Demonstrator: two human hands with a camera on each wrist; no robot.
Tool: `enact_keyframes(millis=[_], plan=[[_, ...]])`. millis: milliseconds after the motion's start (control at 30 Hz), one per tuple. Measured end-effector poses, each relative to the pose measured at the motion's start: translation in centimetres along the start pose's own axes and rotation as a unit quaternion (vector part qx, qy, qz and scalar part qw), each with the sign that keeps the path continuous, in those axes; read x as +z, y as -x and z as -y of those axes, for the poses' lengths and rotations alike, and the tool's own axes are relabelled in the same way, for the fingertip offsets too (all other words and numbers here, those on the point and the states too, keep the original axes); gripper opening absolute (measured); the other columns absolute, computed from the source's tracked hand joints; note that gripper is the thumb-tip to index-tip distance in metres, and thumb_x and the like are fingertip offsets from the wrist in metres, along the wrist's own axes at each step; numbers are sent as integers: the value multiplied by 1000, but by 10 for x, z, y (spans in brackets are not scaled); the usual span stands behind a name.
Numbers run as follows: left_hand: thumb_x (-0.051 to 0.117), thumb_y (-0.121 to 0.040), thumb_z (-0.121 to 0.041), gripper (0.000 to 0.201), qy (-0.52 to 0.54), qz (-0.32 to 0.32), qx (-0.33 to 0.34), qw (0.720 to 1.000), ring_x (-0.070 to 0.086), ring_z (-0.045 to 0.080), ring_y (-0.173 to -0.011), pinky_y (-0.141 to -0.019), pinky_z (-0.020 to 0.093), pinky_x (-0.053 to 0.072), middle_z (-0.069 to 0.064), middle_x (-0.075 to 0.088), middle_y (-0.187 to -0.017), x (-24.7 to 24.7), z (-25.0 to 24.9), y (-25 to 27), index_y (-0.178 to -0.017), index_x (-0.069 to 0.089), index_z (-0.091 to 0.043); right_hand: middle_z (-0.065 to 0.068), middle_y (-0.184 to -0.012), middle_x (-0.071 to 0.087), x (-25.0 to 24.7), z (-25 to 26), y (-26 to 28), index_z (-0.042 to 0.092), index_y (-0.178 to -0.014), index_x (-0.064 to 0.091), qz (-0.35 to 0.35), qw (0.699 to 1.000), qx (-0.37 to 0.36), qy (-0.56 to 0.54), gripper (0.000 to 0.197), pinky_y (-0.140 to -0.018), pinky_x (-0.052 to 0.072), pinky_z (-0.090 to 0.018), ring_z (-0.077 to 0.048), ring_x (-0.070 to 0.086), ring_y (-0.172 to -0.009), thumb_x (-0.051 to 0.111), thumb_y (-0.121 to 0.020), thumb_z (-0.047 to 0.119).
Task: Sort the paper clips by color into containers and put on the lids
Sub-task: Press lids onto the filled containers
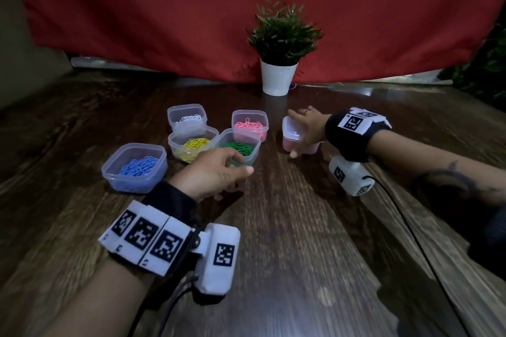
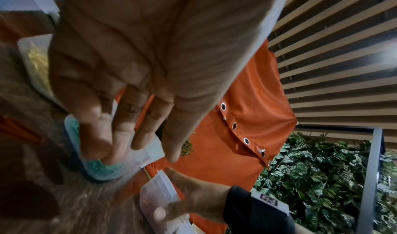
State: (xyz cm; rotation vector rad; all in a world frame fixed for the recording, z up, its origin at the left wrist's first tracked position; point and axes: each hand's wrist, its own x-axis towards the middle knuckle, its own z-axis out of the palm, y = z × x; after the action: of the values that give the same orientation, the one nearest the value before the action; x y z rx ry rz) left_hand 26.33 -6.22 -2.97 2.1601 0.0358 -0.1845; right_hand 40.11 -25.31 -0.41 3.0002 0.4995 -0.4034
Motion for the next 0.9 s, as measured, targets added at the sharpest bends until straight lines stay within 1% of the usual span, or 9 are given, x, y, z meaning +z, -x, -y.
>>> enact_keyframes(millis=[67, 200, 267, 400, 500, 600, 667, 800, 900], plan=[[64, -86, -27, 36, 9, -33, 8, 999, 49, 11, -63, -52, 24, 35, -1, 52, -75, 0, 2, -1, -117, 51, -14, -12, -156, 2, -11, 11, 2, 18, -149, 6, -38, 998, -31, -29, 100, -114, 10, -39, -30, 0, -144, 70, -77, 43], [67, -84, -24, 45, -9, -49, 1, 999, 51, 11, -61, -51, 22, 37, -2, 53, -76, -1, 3, -1, -124, 48, -19, -9, -140, 38, -16, 47, -7, 18, -130, 52, -125, 986, -111, 8, 49, -103, 32, -38, -32, 32, -130, 64, -85, 30], [68, -83, -20, 44, -7, -56, -4, 998, 55, 14, -62, -48, 22, 40, 4, 59, -85, -3, 3, -1, -123, 52, -14, -8, -139, 40, -9, 64, -10, 12, -129, 52, -102, 988, -88, 69, 46, -99, 35, -42, -29, 34, -128, 60, -87, 30], [69, -82, -9, 32, 50, -81, -11, 995, 53, 18, -54, -49, 25, 40, 10, 61, -73, -3, 3, -2, -111, 59, -3, -15, -129, 48, -3, 71, -10, 5, -125, 53, -141, 984, -69, 82, 39, -96, 38, -38, -31, 43, -120, 52, -92, 27], [69, -82, -12, 28, 73, -89, -17, 993, 62, 26, -71, -66, 37, 52, 15, 65, -78, -2, 3, -2, -108, 61, -5, -13, -122, 54, -10, 64, -3, 15, -119, 61, -177, 980, -65, 67, 31, -84, 42, -33, -31, 51, -112, 54, -89, 16], [73, -78, -12, 41, 92, -98, -30, 990, 67, 30, -81, -82, 45, 53, 15, 68, -84, -2, 5, -3, -116, 58, -5, -13, -115, 60, -21, 53, 12, 19, -111, 66, -176, 981, -74, 15, 30, -76, 44, -31, -32, 57, -104, 56, -83, 14], [74, -78, -11, 48, 88, -99, -35, 991, 68, 27, -77, -78, 41, 56, 14, 68, -87, -3, 5, -3, -121, 56, -3, -12, -112, 63, -27, 44, 31, 21, -107, 68, -196, 977, -79, 8, 28, -76, 46, -32, -32, 58, -102, 55, -83, 15], [75, -76, -8, 63, 78, -84, -26, 993, 63, 12, -58, -52, 17, 52, 14, 65, -94, -2, -1, 1, -131, 48, 1, -11, -98, 65, -21, 25, 80, 26, -94, 71, -255, 962, -91, 12, 21, -68, 36, -29, -34, 58, -96, 55, -82, 21], [84, -63, -21, 86, -55, -93, 42, 993, 54, 16, -78, -72, 26, 46, 4, 56, -92, 0, -10, 9, -138, 42, -11, -6, -97, 66, -1, 24, 116, 27, -95, 71, -244, 961, -124, -24, 22, -74, 46, -33, -31, 58, -96, 57, -80, 21]])
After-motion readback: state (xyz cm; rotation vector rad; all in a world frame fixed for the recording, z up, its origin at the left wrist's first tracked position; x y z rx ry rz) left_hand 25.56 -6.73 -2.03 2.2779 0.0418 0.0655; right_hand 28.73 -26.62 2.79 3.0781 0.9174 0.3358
